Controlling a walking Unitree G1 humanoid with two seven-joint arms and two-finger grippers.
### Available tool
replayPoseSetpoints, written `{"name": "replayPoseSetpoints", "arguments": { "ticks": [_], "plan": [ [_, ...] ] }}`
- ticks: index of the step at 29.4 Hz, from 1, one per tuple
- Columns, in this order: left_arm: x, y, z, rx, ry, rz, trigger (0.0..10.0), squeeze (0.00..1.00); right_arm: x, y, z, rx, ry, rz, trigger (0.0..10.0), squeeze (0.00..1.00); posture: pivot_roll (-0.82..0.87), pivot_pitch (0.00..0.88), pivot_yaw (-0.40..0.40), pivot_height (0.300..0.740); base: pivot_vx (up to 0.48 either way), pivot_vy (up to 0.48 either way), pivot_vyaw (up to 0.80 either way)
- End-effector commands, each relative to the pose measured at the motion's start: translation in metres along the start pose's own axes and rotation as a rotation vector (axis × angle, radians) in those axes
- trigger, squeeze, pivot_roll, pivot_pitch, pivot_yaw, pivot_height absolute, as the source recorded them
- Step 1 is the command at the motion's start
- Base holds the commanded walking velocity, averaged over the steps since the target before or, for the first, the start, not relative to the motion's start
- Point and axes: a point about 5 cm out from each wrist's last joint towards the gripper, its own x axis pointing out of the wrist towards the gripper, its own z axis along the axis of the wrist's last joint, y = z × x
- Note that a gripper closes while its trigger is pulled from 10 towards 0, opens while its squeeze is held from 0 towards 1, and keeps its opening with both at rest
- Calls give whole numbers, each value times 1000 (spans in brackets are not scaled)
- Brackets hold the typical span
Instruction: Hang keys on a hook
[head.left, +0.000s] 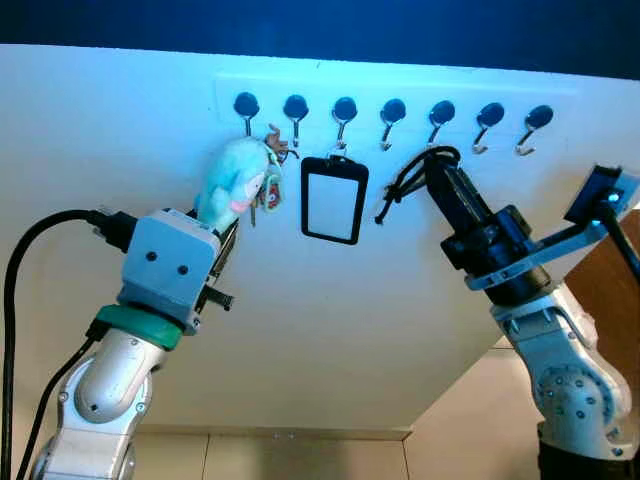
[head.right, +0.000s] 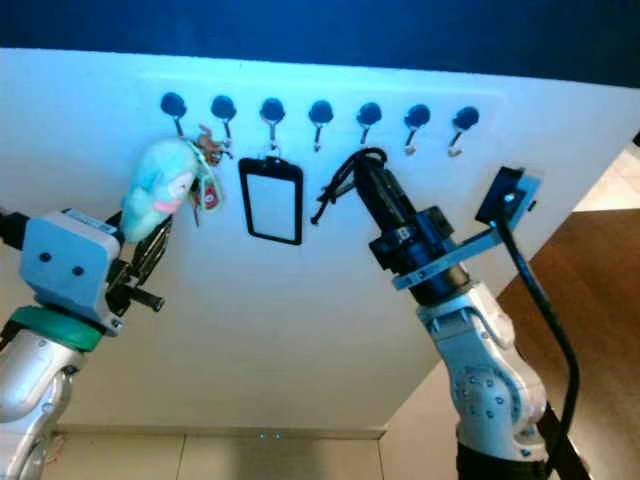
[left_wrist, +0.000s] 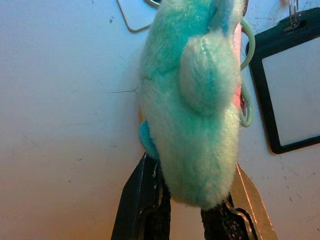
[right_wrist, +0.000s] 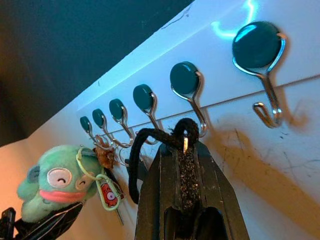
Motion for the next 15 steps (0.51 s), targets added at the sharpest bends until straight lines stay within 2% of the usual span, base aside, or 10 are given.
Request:
{"name": "replayPoseSetpoints", "arguments": {
  "ticks": [1,15],
  "plan": [
    [-1,-1,-1,3,4,-3,10000,0,0,0,-1,-9,20,13,10000,0,81,102,52,740,0,0,0],
    [-2,-2,-1,1,5,-3,10000,0,8,1,1,-25,26,48,10000,0,81,107,50,740,0,0,0]
  ]
}}
